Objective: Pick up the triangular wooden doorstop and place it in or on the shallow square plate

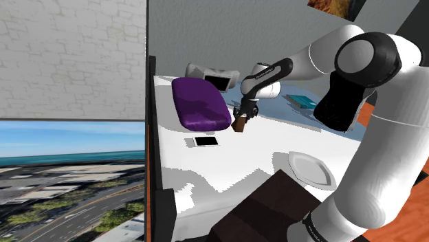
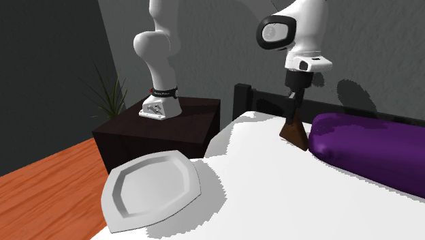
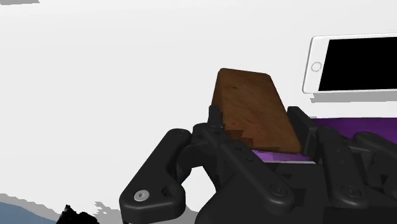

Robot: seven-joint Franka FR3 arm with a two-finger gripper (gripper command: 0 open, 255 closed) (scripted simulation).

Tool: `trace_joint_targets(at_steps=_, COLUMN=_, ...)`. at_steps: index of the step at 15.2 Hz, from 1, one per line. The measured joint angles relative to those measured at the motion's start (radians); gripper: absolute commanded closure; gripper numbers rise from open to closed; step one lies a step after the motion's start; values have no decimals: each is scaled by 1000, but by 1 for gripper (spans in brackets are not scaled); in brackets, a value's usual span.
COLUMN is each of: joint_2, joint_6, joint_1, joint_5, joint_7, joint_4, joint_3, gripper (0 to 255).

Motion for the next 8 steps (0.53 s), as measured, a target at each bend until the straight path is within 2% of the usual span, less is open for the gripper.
trace_joint_targets(at_steps=8, joint_2=-165, joint_6=56, joint_1=-64, joint_5=-20, joint_7=-106, joint_4=-217, joint_3=-51, gripper=255)
